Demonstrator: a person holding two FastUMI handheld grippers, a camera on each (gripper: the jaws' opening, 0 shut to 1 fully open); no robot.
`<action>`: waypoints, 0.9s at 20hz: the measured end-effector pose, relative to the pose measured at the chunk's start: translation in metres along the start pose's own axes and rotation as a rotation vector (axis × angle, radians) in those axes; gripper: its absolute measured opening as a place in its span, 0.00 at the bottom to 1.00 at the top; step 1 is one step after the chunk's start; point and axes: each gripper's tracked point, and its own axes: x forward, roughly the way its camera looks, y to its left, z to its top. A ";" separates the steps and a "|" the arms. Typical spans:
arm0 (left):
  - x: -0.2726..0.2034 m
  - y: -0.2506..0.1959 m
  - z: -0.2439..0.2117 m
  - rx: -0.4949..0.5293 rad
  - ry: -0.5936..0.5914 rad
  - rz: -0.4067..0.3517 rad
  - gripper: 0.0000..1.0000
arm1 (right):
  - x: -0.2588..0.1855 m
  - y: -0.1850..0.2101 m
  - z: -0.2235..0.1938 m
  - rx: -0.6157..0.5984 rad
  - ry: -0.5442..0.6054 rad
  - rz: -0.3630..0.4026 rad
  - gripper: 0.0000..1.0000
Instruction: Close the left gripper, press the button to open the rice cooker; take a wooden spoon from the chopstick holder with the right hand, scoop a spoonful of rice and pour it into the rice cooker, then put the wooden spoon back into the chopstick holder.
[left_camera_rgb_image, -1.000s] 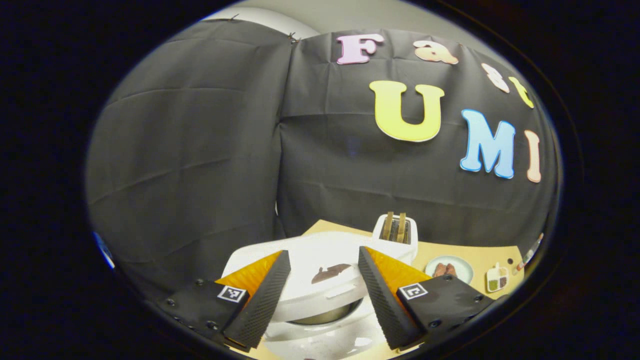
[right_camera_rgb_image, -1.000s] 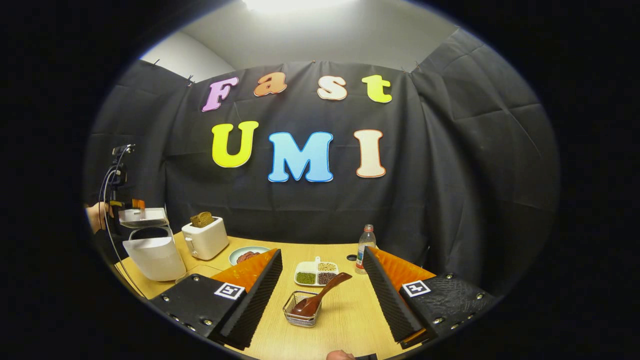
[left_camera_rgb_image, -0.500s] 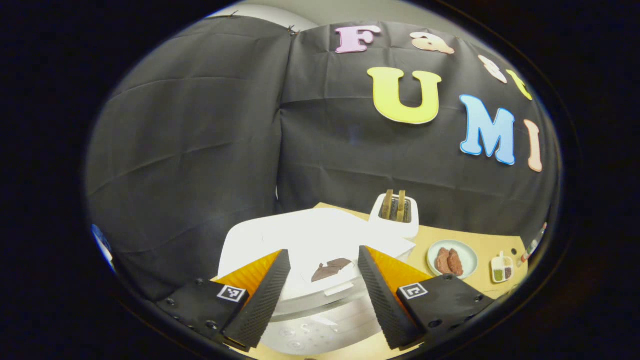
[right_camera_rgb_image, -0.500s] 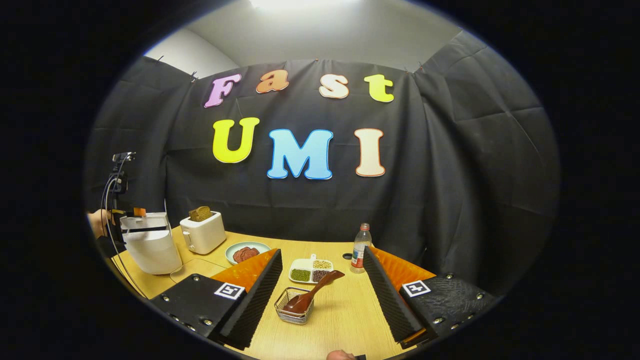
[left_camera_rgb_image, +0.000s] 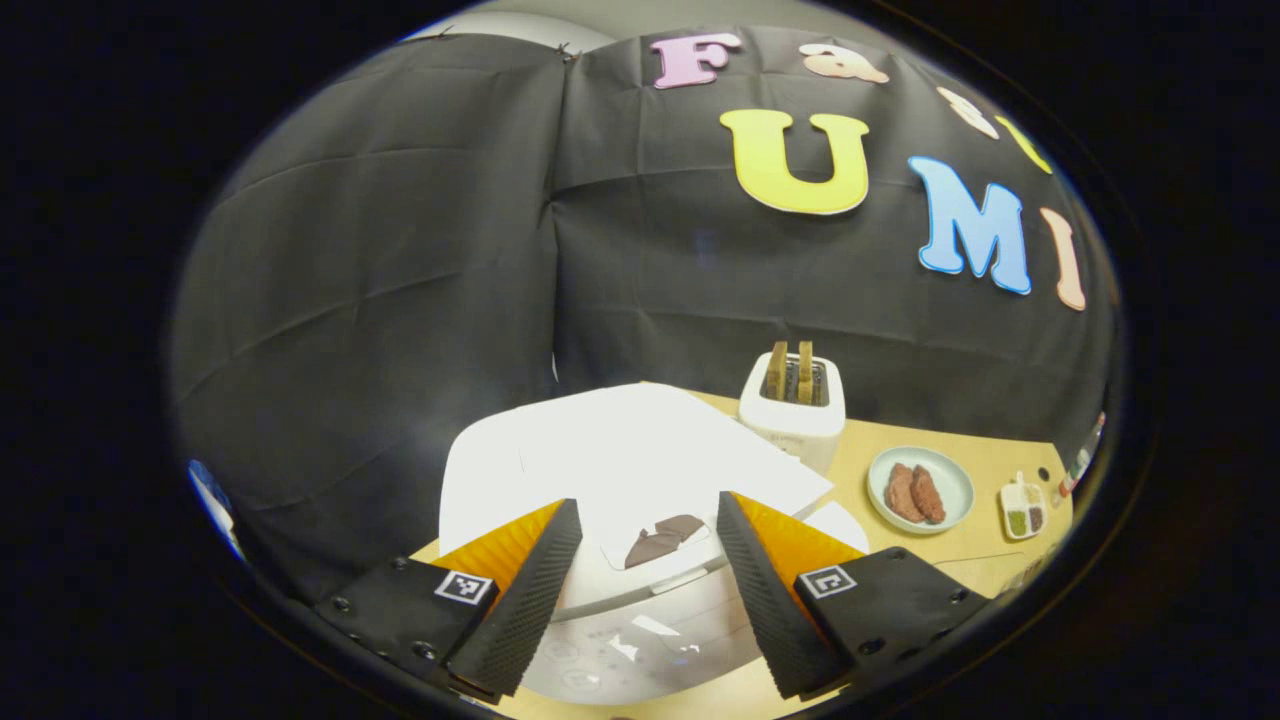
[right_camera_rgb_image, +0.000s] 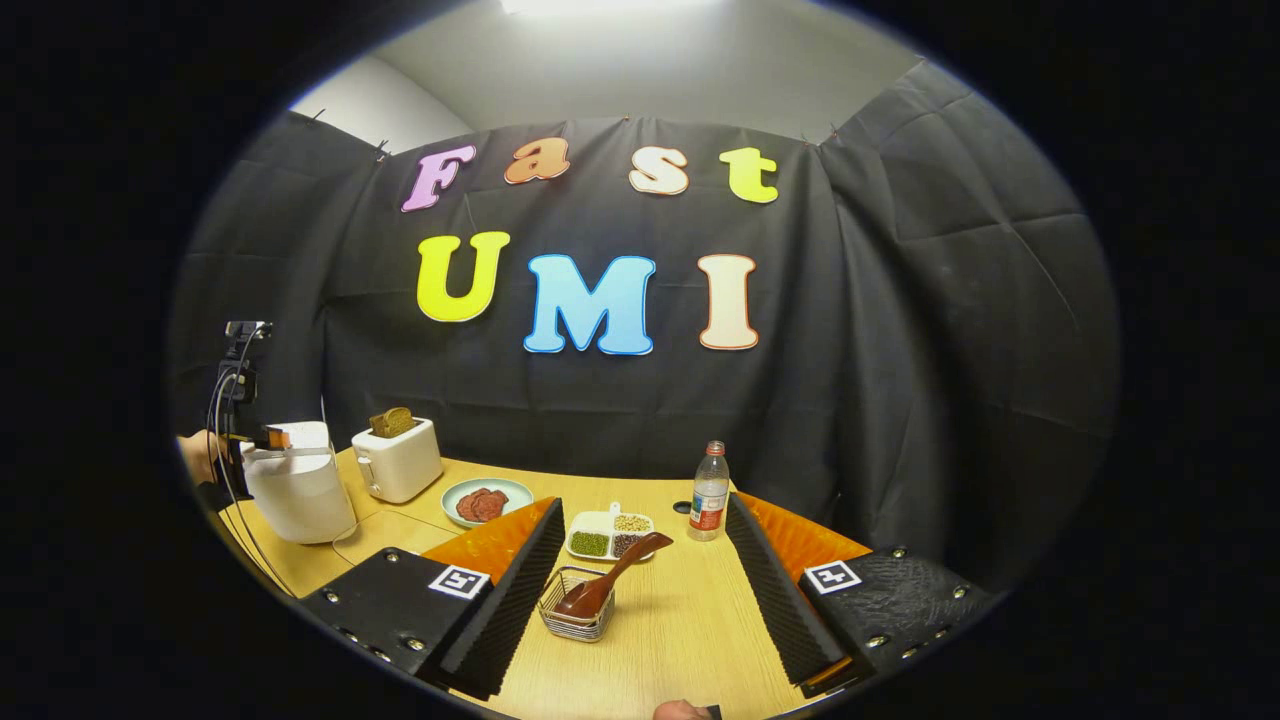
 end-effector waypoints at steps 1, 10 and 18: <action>0.001 0.000 0.000 0.007 -0.005 0.001 0.95 | -0.001 -0.001 0.001 0.000 -0.001 -0.003 0.99; 0.006 -0.001 -0.014 0.010 0.022 0.024 0.97 | -0.003 0.002 -0.003 0.006 0.002 -0.010 0.99; -0.004 -0.002 -0.007 -0.012 -0.007 0.009 0.98 | -0.004 0.019 0.006 0.023 -0.024 0.036 0.99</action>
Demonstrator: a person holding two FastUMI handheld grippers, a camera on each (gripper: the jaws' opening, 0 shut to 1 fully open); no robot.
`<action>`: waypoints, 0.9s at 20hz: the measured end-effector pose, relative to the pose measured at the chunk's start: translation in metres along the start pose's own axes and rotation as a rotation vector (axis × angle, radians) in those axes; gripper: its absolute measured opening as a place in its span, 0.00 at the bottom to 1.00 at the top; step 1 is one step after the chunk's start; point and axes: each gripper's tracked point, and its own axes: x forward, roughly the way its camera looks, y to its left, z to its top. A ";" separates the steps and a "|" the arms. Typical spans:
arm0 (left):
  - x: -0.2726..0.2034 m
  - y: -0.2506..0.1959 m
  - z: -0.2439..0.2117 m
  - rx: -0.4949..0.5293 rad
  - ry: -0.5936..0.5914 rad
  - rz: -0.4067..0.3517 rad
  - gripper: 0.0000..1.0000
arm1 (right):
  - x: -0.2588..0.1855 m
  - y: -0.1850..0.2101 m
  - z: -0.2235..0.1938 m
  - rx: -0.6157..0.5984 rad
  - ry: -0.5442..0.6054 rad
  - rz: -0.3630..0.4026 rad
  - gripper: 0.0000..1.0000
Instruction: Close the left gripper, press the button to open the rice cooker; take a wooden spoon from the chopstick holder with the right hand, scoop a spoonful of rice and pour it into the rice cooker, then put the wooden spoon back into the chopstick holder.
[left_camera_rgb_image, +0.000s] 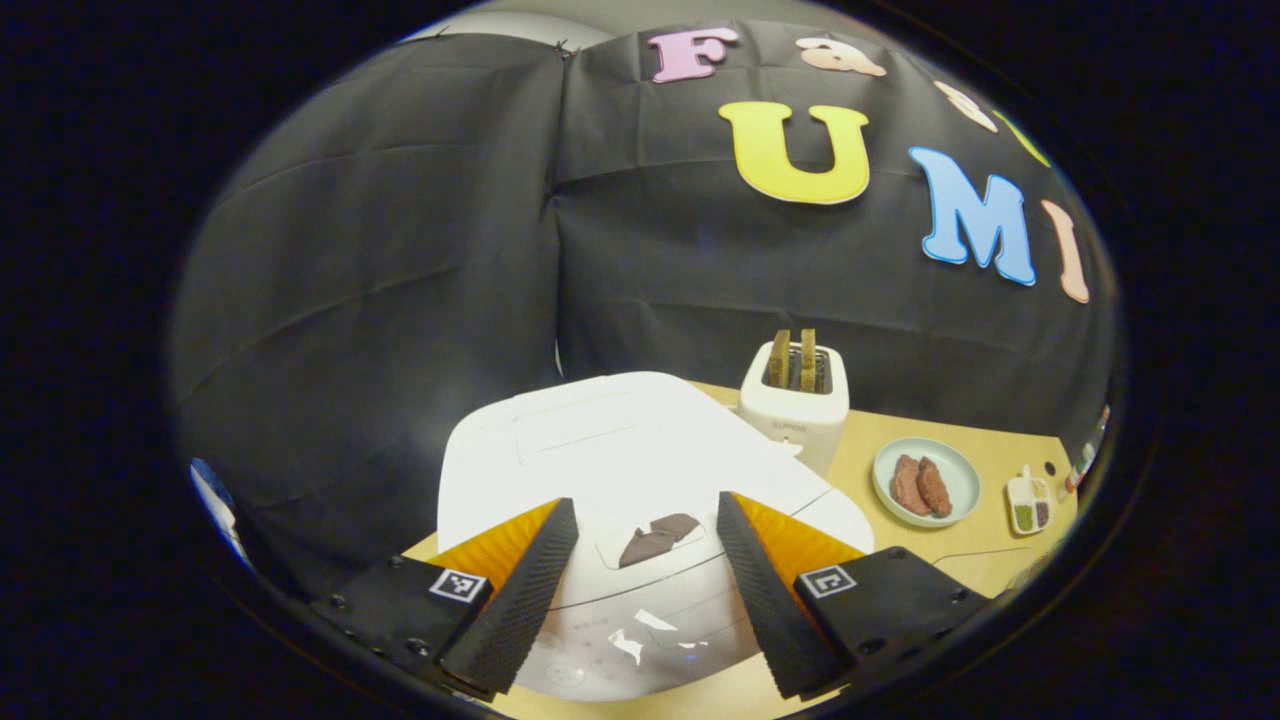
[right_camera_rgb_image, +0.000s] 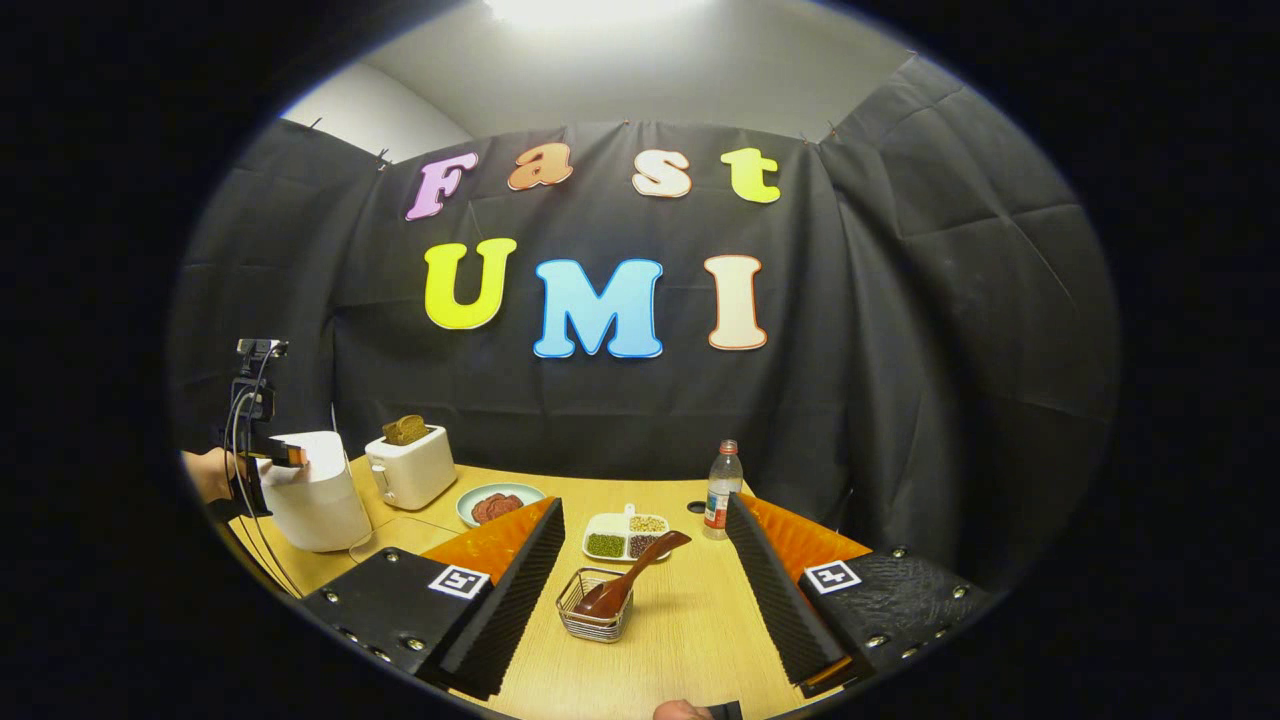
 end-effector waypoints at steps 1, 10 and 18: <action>-0.008 -0.001 0.008 -0.010 -0.028 -0.014 0.98 | 0.001 0.003 0.004 0.000 -0.011 0.009 0.98; -0.171 -0.043 0.091 0.005 -0.398 -0.172 0.97 | 0.004 0.032 0.030 0.052 -0.094 0.156 0.98; -0.298 -0.064 0.082 0.093 -0.513 -0.263 0.97 | -0.007 0.044 0.061 0.094 -0.171 0.155 0.98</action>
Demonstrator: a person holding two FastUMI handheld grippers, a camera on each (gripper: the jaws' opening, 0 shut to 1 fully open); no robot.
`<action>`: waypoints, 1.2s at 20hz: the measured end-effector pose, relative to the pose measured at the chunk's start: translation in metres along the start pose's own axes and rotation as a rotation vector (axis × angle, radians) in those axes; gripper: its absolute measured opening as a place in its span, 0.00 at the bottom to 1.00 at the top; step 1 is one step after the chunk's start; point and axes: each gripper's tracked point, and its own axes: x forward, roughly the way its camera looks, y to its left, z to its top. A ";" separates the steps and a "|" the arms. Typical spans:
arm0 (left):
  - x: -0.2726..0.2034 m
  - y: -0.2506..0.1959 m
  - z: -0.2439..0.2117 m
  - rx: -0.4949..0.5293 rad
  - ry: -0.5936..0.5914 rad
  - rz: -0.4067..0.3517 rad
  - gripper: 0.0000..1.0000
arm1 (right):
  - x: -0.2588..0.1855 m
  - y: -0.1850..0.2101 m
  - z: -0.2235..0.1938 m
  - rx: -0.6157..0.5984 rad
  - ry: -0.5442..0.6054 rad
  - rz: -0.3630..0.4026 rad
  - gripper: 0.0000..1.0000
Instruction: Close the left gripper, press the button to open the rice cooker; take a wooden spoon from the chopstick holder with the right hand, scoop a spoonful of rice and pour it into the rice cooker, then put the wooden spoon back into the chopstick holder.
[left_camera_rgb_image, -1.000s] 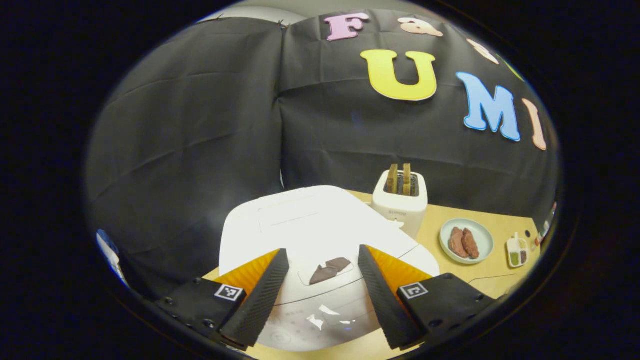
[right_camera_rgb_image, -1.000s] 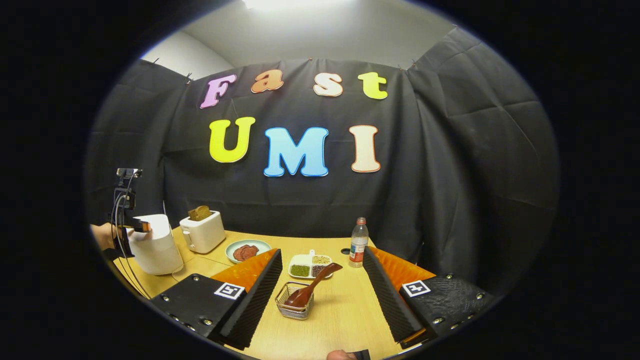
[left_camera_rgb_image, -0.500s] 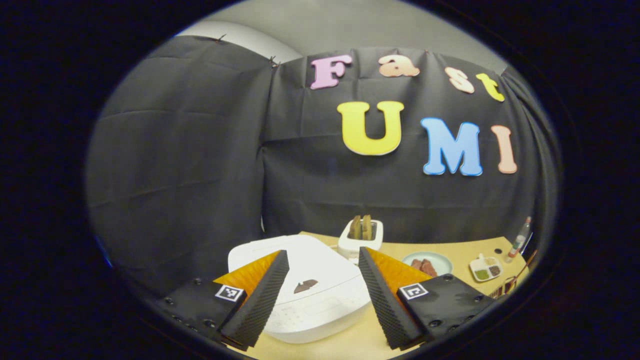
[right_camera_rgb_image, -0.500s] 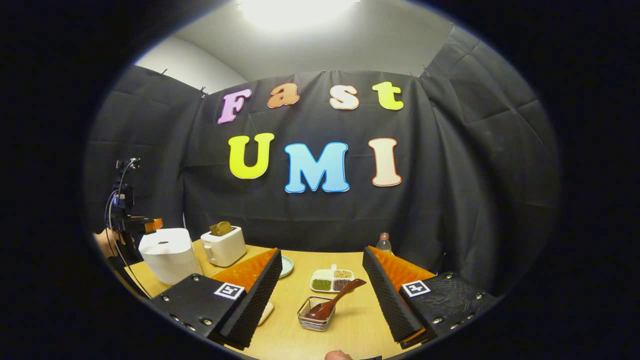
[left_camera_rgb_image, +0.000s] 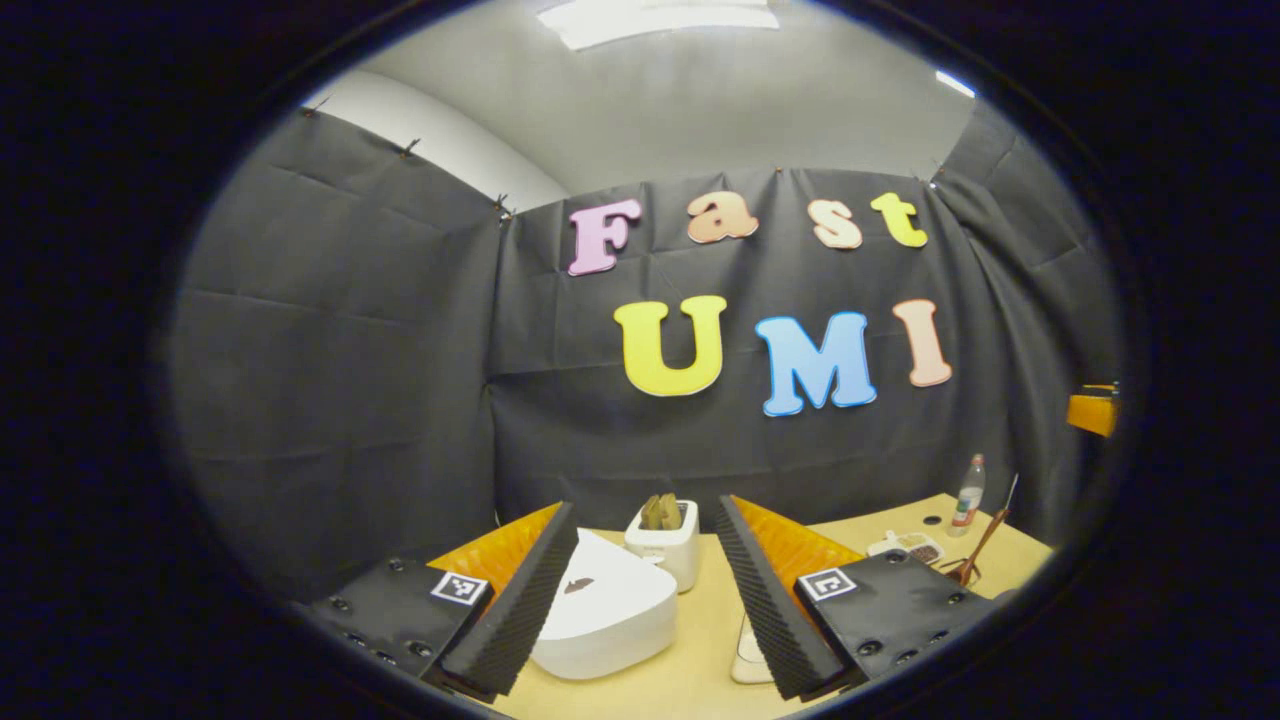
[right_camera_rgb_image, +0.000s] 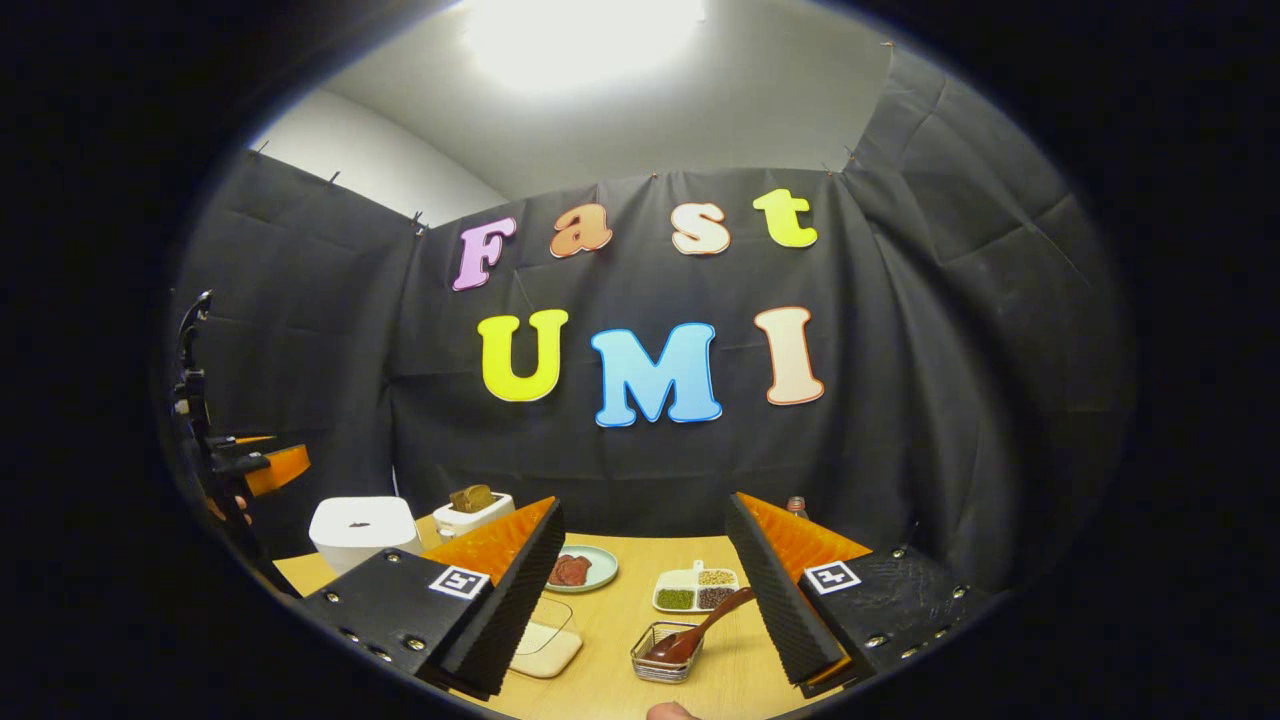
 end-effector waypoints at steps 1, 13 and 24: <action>-0.009 -0.003 0.004 -0.012 -0.005 -0.009 0.97 | -0.001 0.004 0.004 0.000 -0.011 -0.003 0.98; -0.068 0.002 0.029 -0.057 -0.036 -0.018 0.99 | -0.017 0.046 0.028 -0.021 -0.072 0.018 0.98; -0.074 0.011 0.047 -0.055 -0.069 -0.005 0.95 | -0.012 0.069 0.036 -0.055 -0.097 0.047 0.98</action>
